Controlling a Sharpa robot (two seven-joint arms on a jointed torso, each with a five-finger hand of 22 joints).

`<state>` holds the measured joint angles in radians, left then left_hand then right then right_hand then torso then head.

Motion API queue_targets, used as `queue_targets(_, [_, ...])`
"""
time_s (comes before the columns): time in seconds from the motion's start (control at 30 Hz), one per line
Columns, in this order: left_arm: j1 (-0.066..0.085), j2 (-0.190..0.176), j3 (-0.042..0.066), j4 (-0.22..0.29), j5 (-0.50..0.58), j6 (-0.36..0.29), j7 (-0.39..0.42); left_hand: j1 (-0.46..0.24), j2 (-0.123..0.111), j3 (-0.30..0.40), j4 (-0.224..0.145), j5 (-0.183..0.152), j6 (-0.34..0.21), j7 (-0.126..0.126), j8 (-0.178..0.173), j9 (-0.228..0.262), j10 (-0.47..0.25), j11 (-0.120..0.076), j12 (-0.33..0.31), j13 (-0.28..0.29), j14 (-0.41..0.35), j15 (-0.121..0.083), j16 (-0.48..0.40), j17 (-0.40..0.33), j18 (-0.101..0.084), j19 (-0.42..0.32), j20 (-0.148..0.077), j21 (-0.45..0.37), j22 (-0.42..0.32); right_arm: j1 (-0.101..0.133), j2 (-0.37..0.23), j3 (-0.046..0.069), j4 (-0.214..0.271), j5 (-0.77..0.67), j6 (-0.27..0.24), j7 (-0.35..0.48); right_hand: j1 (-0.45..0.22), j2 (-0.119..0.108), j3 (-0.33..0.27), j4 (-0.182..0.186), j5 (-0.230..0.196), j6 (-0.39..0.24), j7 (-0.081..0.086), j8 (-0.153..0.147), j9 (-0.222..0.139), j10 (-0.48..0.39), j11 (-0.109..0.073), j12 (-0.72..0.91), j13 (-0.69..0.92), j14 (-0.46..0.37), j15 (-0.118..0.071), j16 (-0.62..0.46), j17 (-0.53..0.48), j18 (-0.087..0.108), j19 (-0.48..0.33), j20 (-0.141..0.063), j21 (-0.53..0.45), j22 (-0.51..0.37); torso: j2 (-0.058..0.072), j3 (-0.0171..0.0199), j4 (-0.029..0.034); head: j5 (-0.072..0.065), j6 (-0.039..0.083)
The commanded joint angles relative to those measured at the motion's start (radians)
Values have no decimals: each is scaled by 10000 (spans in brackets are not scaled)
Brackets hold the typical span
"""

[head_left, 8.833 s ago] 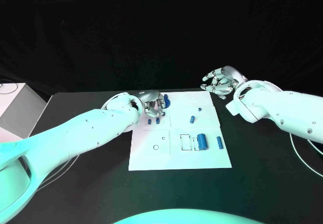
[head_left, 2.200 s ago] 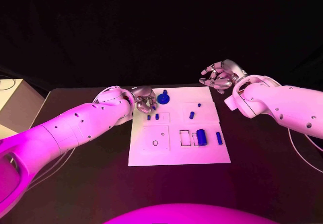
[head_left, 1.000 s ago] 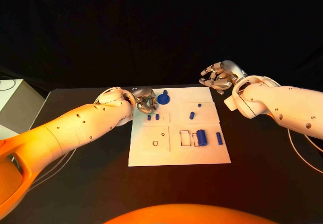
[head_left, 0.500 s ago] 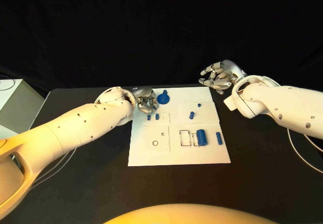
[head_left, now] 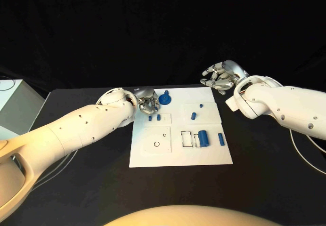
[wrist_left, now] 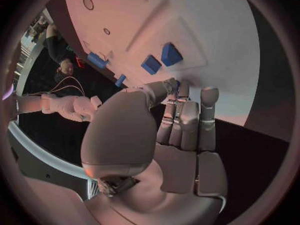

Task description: Assemble the parts on the task board

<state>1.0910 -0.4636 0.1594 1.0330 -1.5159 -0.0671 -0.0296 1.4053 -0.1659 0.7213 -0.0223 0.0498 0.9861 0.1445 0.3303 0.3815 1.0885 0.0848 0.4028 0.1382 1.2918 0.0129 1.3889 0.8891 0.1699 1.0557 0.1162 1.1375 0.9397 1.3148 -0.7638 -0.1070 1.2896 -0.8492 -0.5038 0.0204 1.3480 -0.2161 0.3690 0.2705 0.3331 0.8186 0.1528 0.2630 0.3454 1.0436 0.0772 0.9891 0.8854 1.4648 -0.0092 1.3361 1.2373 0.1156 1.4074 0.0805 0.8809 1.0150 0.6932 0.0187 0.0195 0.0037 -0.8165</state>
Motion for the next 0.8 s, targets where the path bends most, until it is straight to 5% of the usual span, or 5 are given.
queue_targets(0.03, [-79, 64, -51, 22, 46, 239, 15, -7, 69, 12, -56, 22, 17, 59, -38, 15, -50, -5, -63, 9, -22, 11, 14, -11, -129, -46, 27, -6, 13, -1, 10, 5, -1, 0, 90, 108, -32, -82, 40, 8, 52, -9, 79, 36, 16, -21, -63, 3, -9, 197, -47, -24, 9, 145, 77, 16, -39, -14, -10, -2, 3, -1, -7])
queue_targets(0.8, [-81, 24, -83, -15, -82, 763, -228, -34, 17, -60, -101, 18, 109, 44, -60, 44, -66, -2, -122, 63, -198, 21, -67, -305, -70, -292, 39, -166, -207, -3, 3, 5, -11, 5, 91, 113, -32, -82, 40, 8, 52, -9, 79, 36, 16, -21, -63, 3, -9, 197, -47, -24, 9, 145, 77, 16, -39, -14, -8, -11, 2, -7, -13])
